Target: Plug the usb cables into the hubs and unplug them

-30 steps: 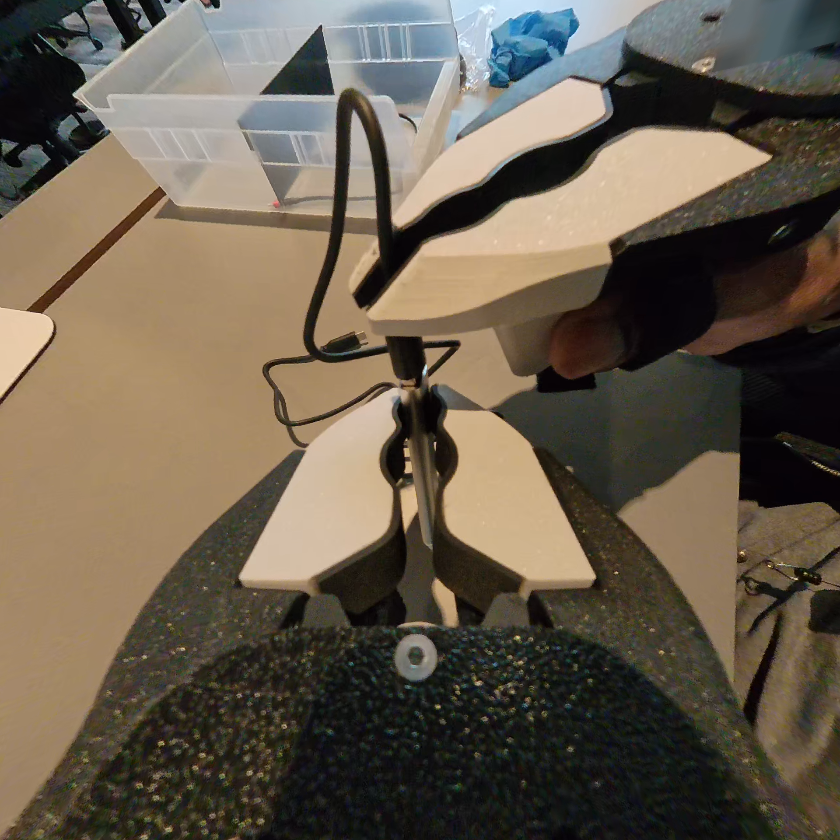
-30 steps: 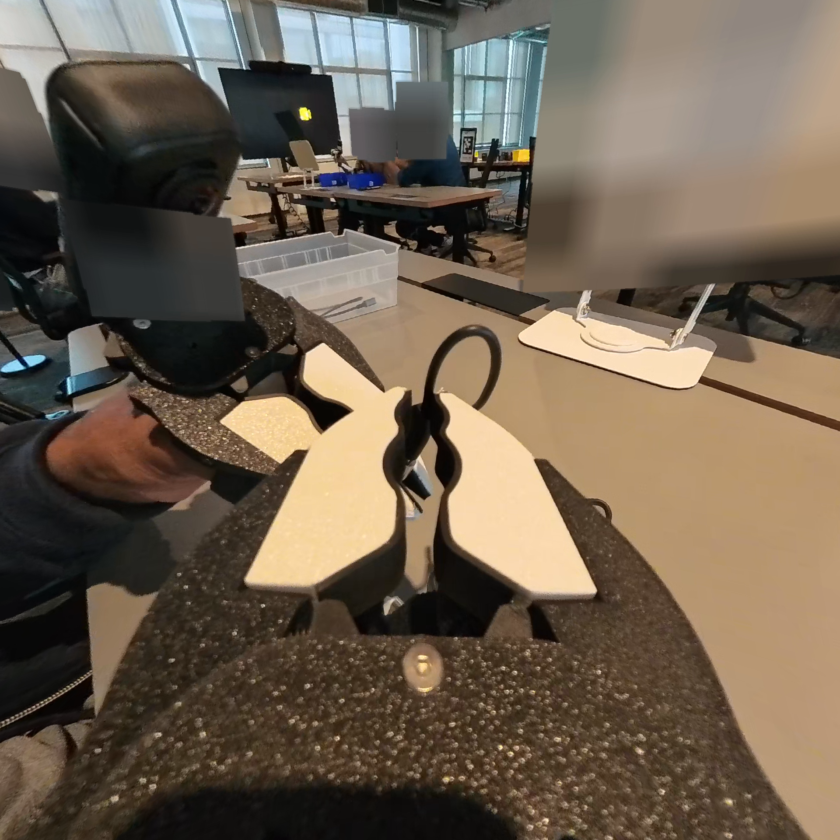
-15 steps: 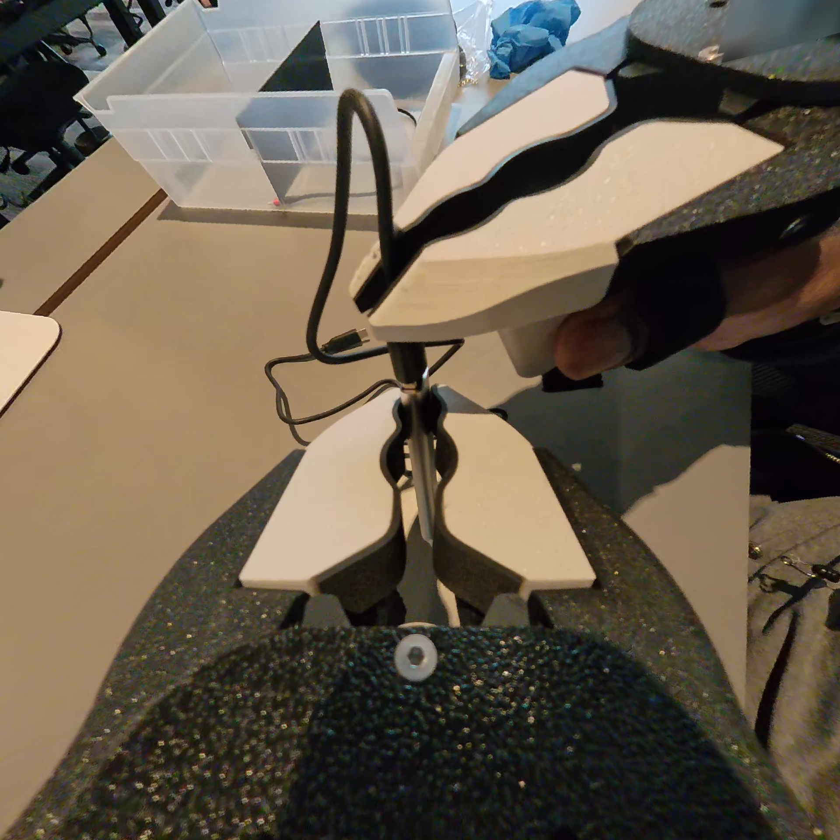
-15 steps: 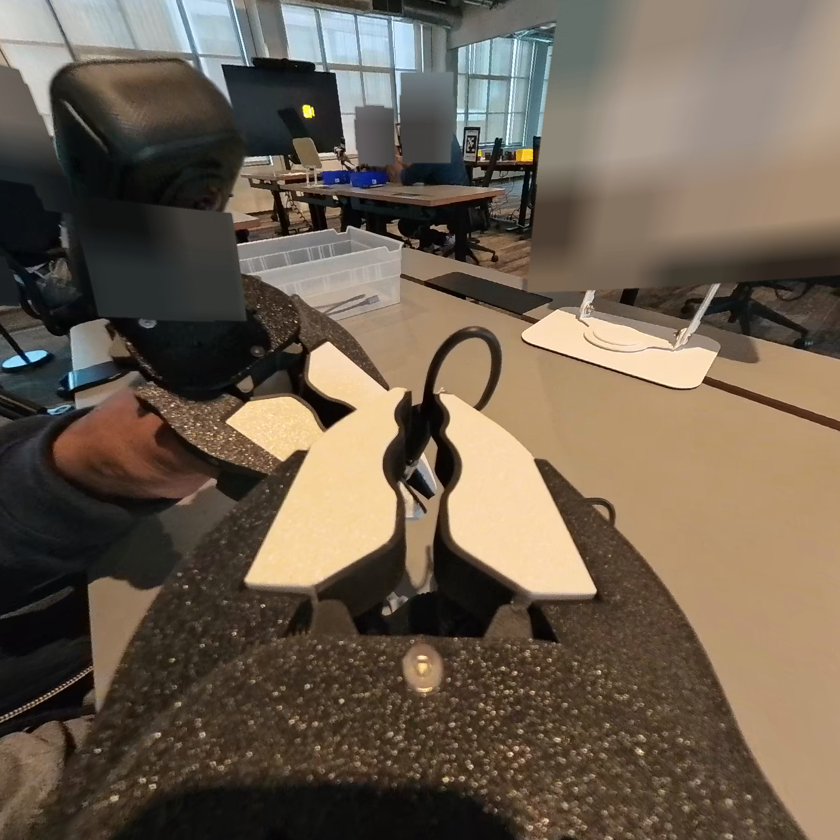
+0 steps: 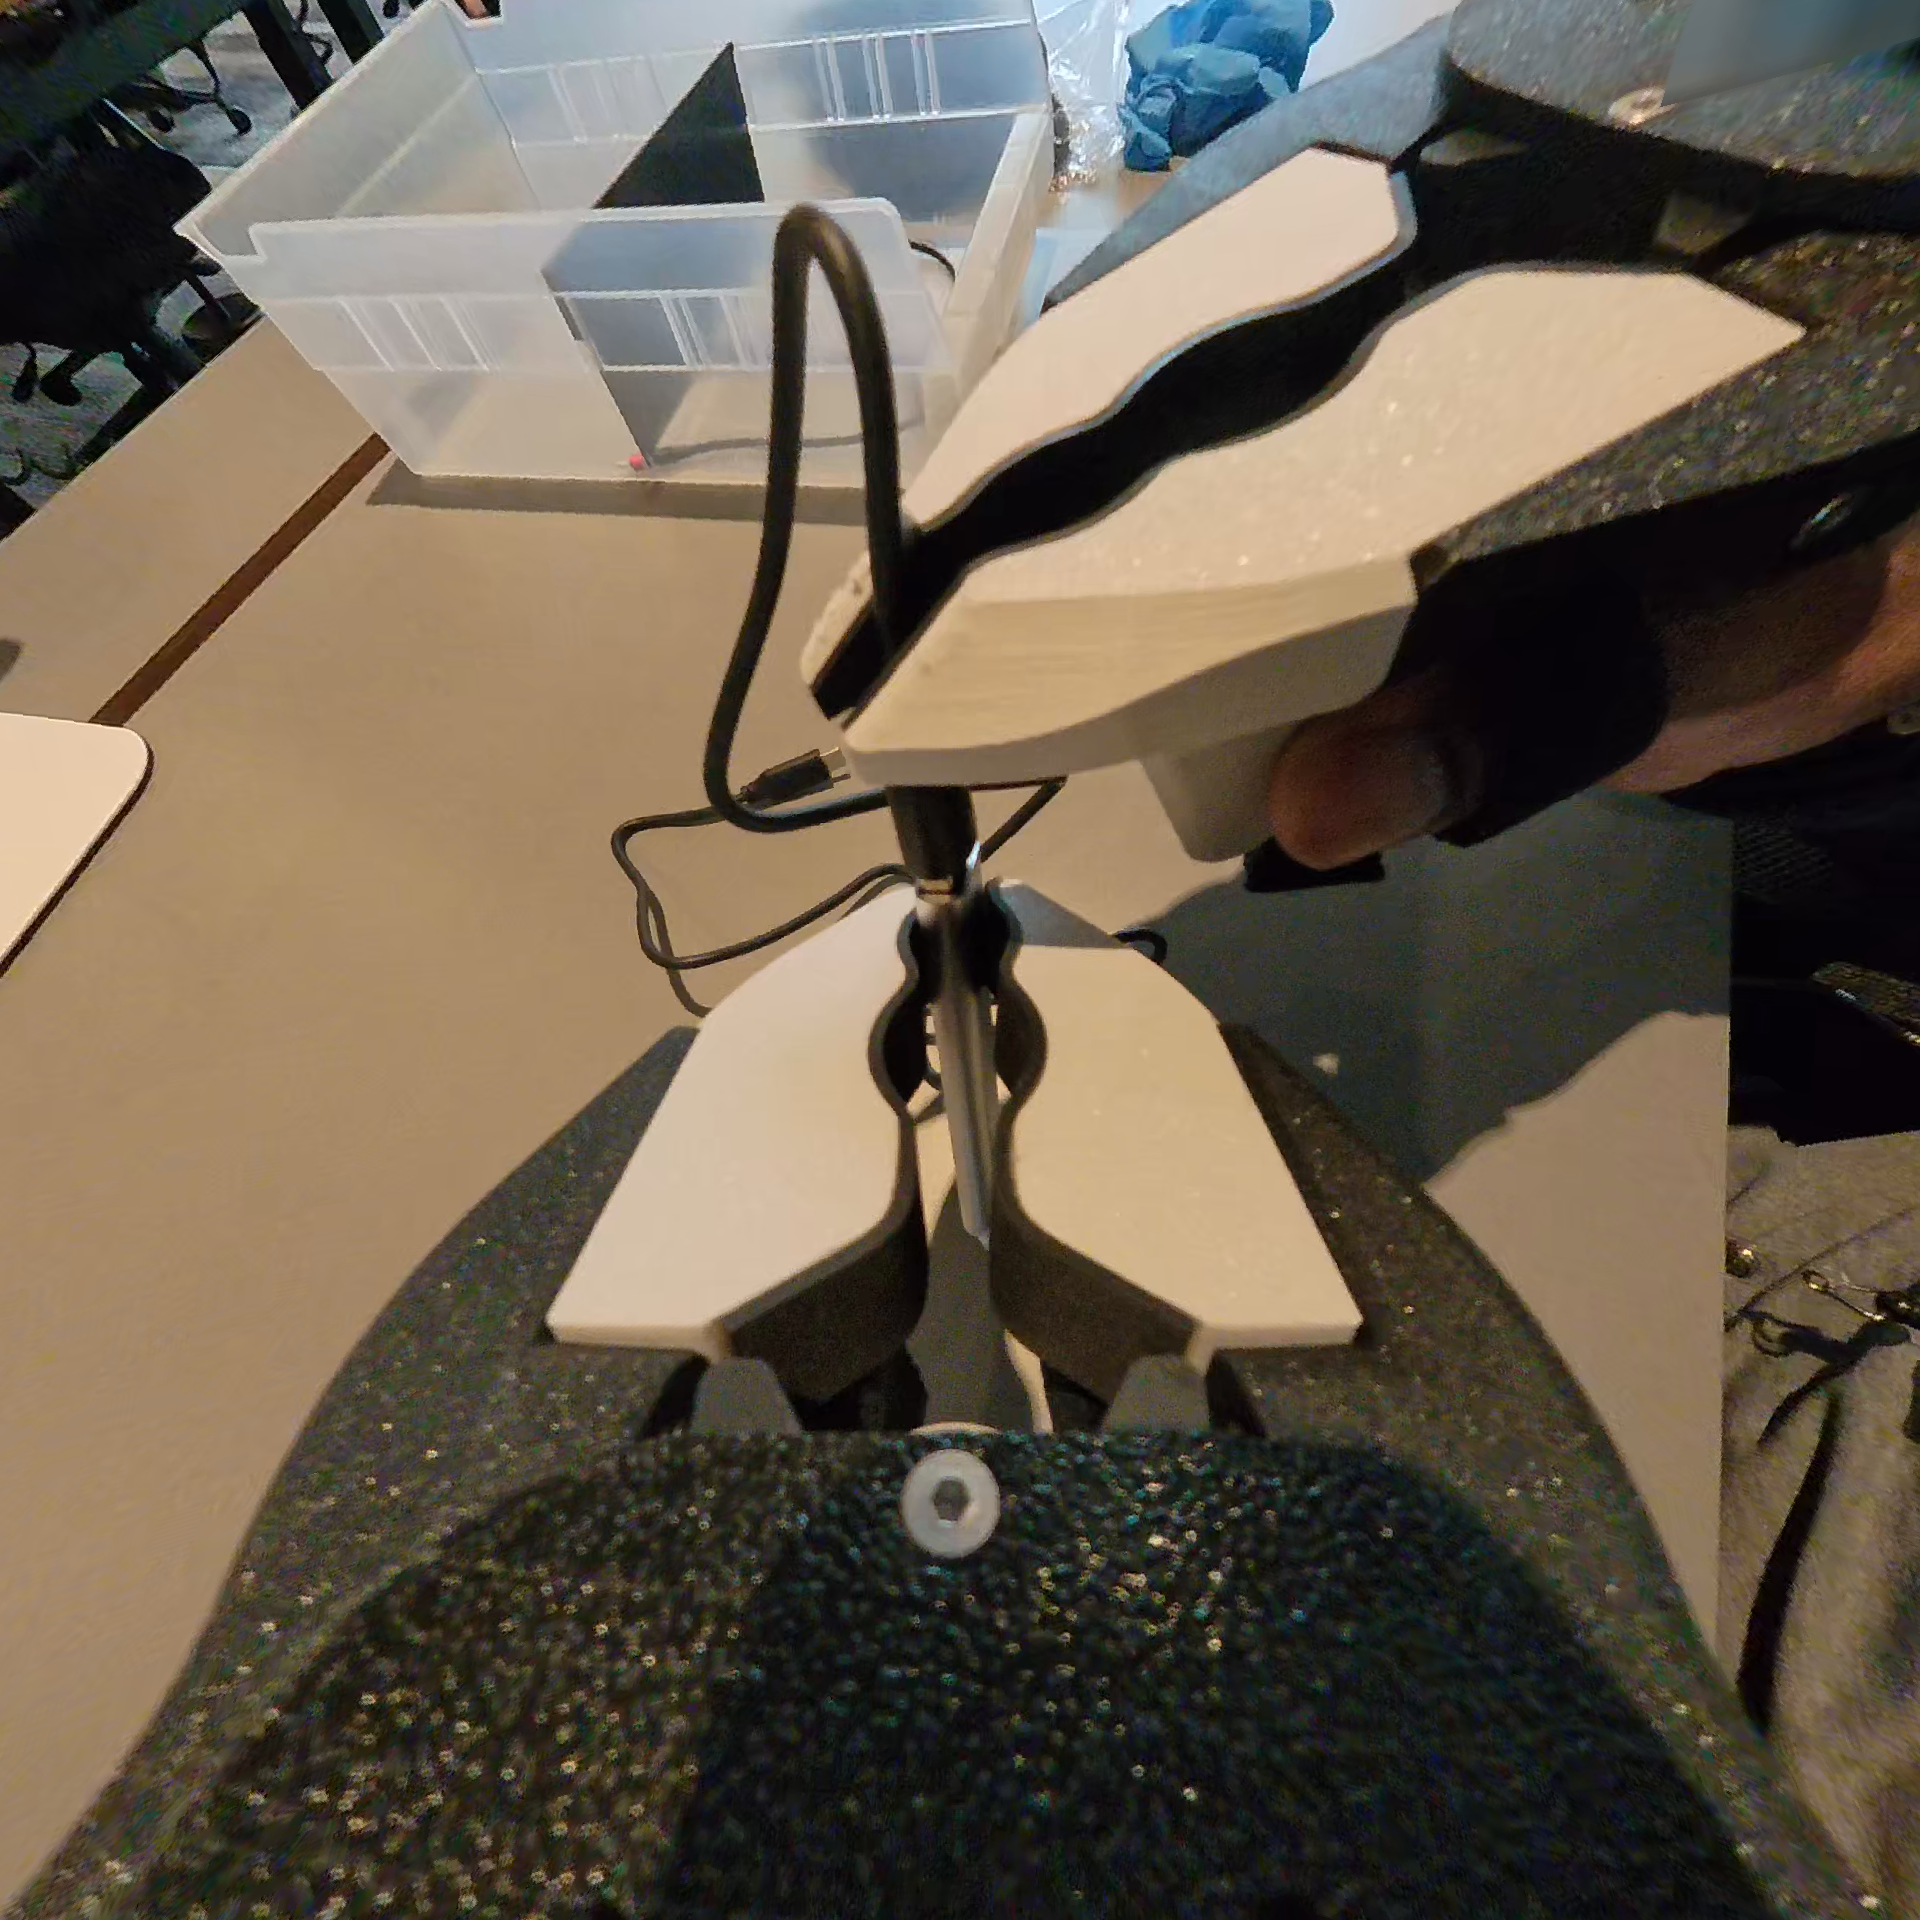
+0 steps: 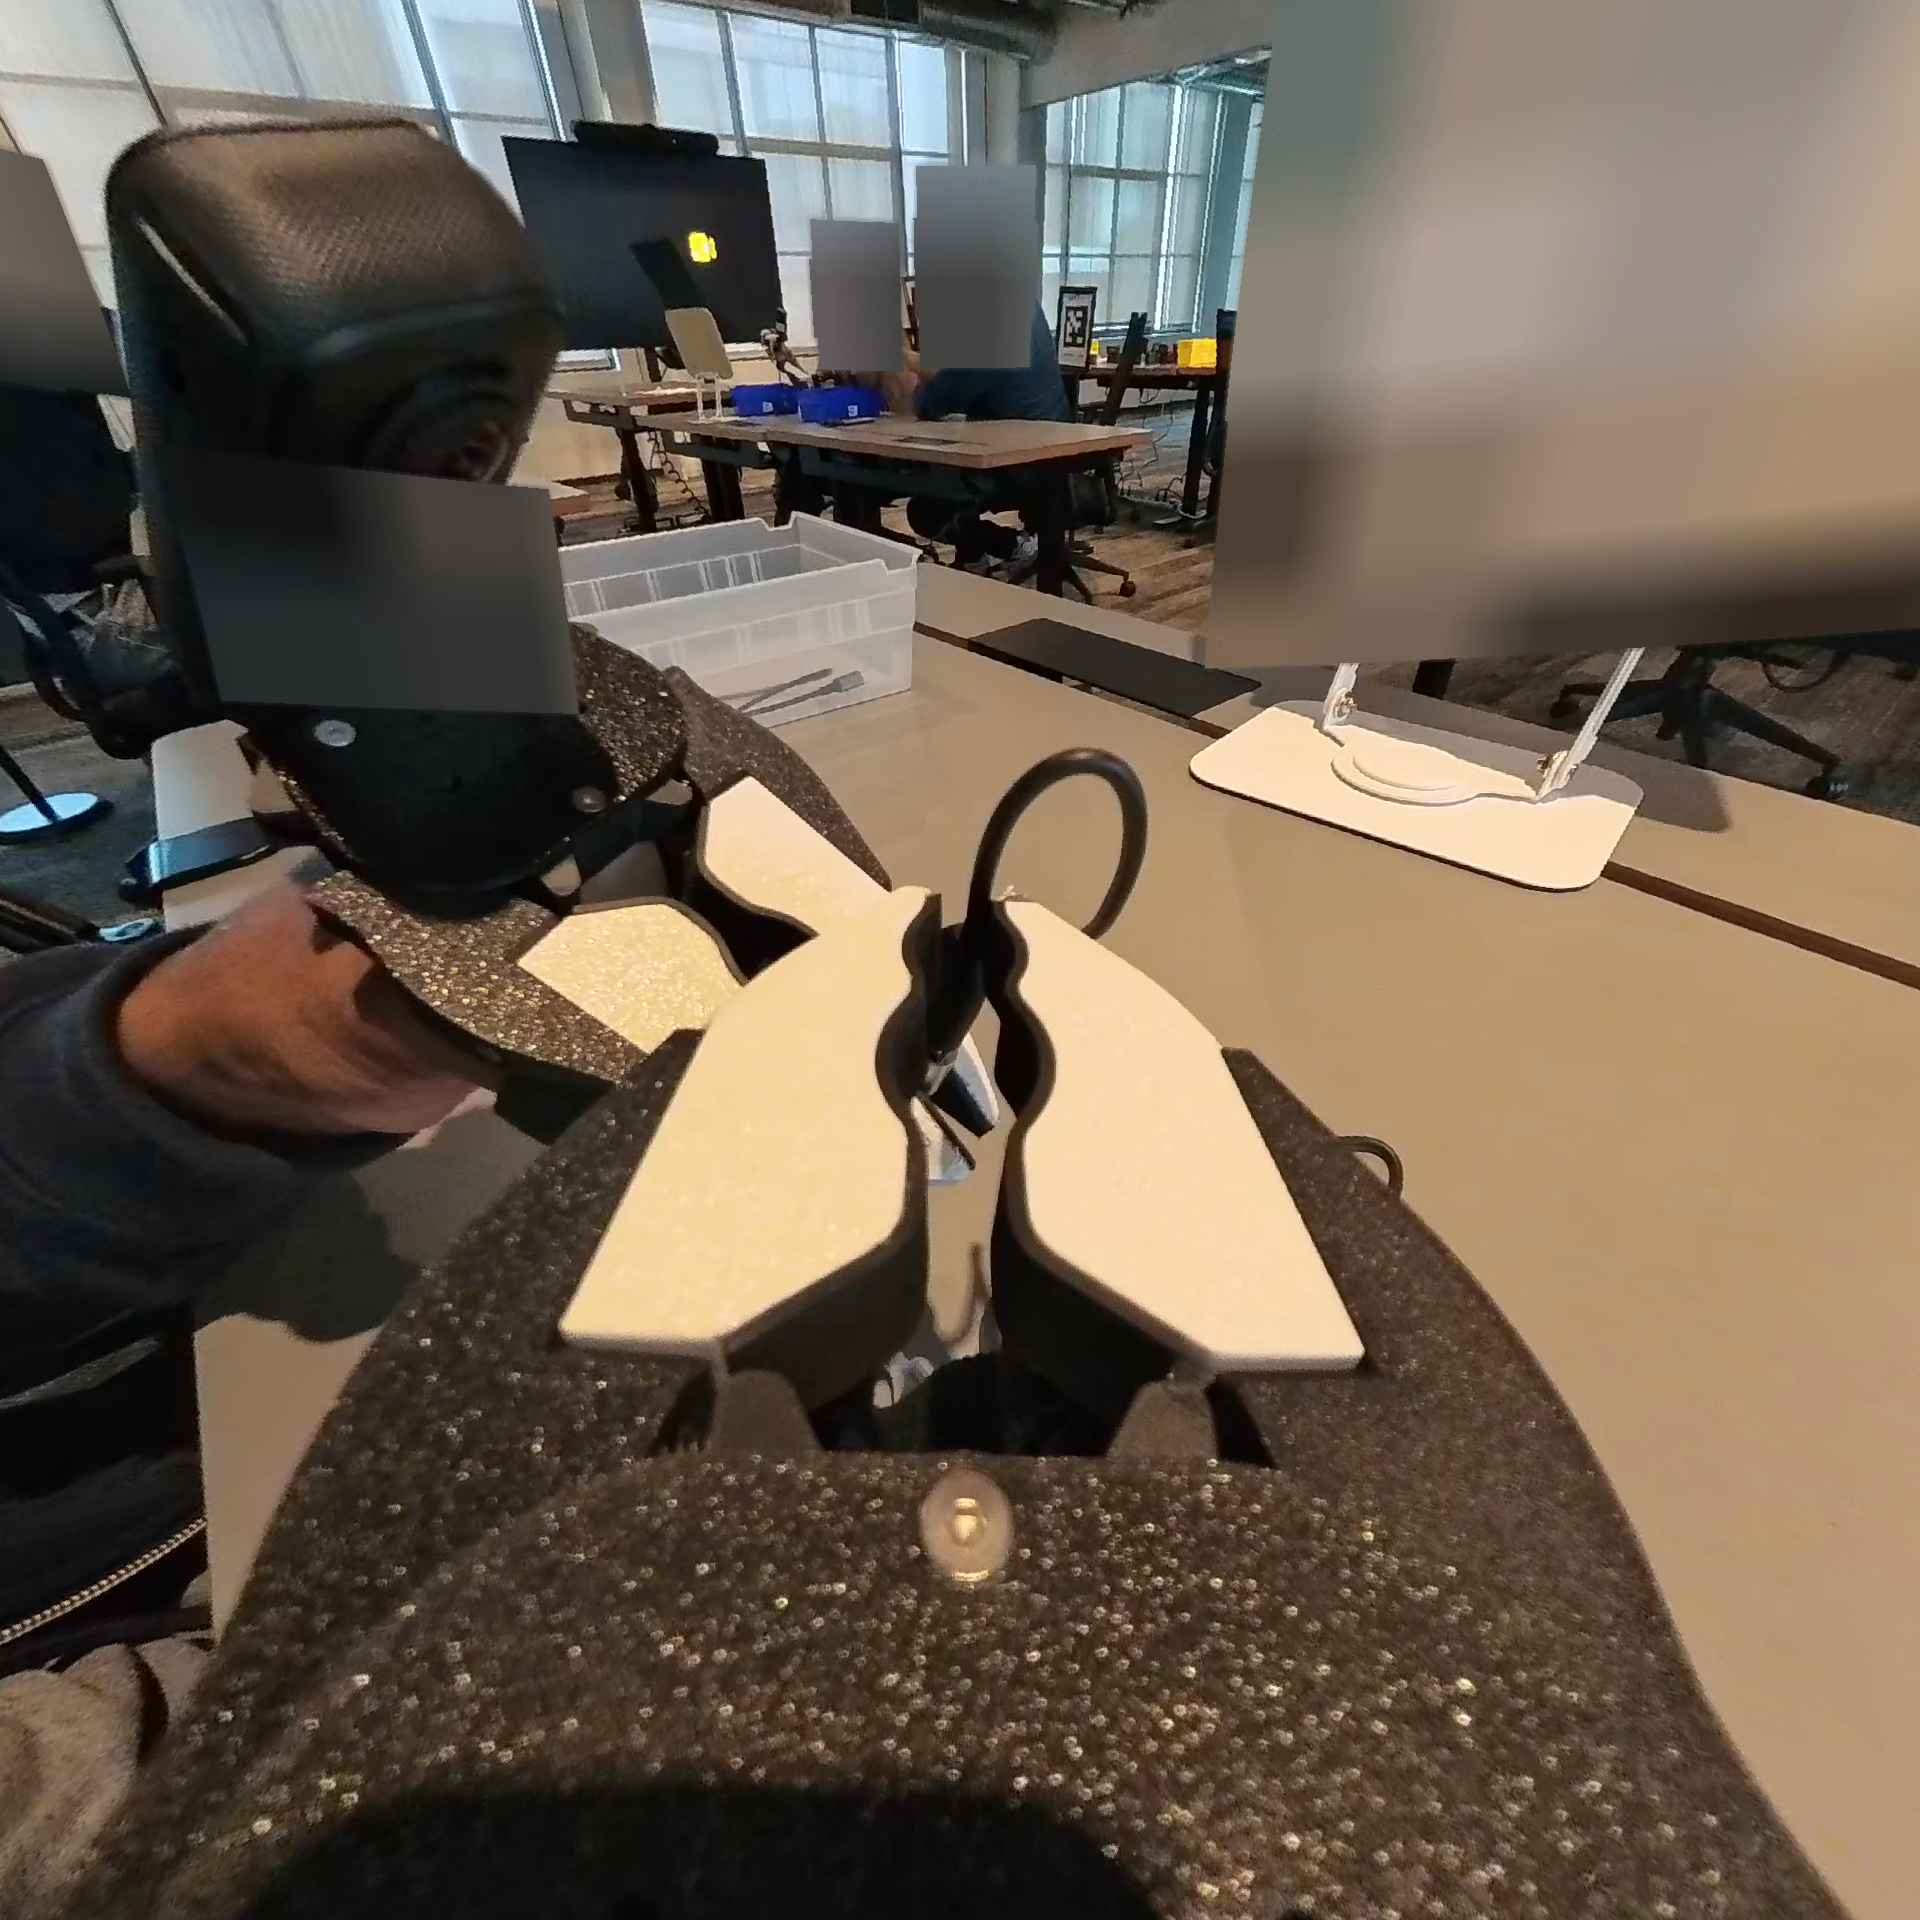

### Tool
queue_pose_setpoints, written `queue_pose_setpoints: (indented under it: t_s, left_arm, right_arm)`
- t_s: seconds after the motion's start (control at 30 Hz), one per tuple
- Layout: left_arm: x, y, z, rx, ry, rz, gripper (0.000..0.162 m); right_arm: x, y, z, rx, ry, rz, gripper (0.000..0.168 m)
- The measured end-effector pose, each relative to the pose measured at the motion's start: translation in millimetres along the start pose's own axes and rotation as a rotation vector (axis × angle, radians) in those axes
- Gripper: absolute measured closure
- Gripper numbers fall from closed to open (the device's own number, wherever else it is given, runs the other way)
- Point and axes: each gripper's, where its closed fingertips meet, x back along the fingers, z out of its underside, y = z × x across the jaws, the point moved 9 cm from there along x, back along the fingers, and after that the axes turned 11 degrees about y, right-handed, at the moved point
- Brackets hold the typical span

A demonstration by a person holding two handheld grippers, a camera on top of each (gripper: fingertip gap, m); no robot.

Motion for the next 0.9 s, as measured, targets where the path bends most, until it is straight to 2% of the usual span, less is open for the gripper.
queue_pose_setpoints:
  t_s: [0.27,0.4,0.5,0.67,0.8,0.9]
  left_arm:
    - [4.2,2.9,0.8,-0.004,-0.084,0.048,0.154]
    - [7.4,7.4,6.8,0.009,-0.106,0.199,0.155]
    - [7.9,7.3,8.7,0.030,-0.144,0.358,0.154]
    - [5.3,3.8,7.7,0.020,-0.137,0.424,0.155]
    - [3.0,1.0,6.8,0.017,-0.124,0.448,0.155]
    - [3.1,1.3,8.2,0.024,-0.123,0.460,0.155]
  right_arm:
    - [4.3,-1.9,-6.1,-0.034,-0.064,-0.096,0.160]
    - [15.1,-11.8,-12.7,-0.047,-0.115,-0.289,0.150]
    - [20.6,-21.7,-14.3,-0.083,-0.087,-0.413,0.147]
    - [14.4,-18.1,-7.5,-0.027,-0.005,-0.445,0.144]
    - [7.4,-13.3,-3.5,0.004,0.034,-0.435,0.158]
    - [5.9,-12.9,-2.6,-0.010,0.046,-0.452,0.158]
